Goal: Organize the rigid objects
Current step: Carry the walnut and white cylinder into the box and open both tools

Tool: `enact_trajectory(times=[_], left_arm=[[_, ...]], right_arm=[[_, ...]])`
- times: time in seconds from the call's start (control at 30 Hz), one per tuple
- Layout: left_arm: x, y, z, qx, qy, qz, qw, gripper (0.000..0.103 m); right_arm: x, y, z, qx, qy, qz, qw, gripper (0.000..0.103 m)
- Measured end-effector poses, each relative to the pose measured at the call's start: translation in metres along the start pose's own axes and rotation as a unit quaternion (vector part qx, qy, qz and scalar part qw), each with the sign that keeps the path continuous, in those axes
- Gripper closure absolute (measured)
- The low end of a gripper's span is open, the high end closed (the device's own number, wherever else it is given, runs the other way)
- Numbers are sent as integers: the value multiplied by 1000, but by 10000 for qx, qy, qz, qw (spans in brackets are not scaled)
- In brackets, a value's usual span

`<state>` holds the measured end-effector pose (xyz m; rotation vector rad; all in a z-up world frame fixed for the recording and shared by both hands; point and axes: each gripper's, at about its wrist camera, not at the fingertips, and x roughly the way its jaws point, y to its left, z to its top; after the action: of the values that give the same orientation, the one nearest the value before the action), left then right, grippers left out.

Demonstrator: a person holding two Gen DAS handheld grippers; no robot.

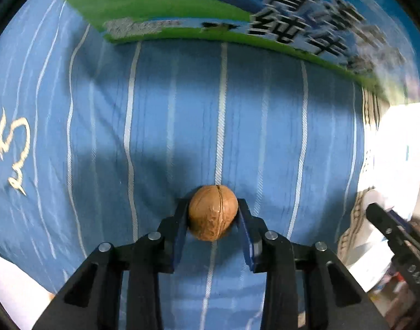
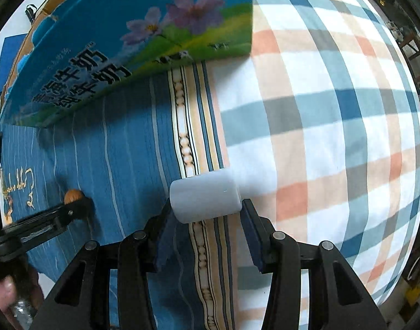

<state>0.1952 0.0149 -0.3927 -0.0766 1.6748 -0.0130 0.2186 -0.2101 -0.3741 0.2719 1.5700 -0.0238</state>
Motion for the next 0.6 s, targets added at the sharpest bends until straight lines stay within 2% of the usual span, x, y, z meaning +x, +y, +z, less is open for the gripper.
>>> enact_trajectory(times=[0.13, 0.23, 0.3, 0.33, 0.57, 0.6], left_arm=[[-6, -14, -9, 75, -172, 105, 9998, 72], [-18, -27, -20, 72, -309, 71, 9995, 72], [-30, -30, -25, 113, -441, 70, 9989, 72], [-41, -35, -18, 127, -509, 81, 9986, 72], [-106, -44, -40, 227, -1054, -72, 9941, 72], [-119, -44, -44, 247, -1129, -117, 9932, 72]], right_arm=[[-2, 4, -8, -88, -48, -64, 9999, 54], [0, 36, -14, -223, -85, -125, 9996, 54], [-4, 42, -17, -353, -142, -183, 9991, 54], [-13, 32, -25, -411, -181, -215, 9988, 54], [-46, 48, -48, -826, -484, -247, 9951, 54], [-48, 45, -39, -857, -518, -220, 9947, 54]])
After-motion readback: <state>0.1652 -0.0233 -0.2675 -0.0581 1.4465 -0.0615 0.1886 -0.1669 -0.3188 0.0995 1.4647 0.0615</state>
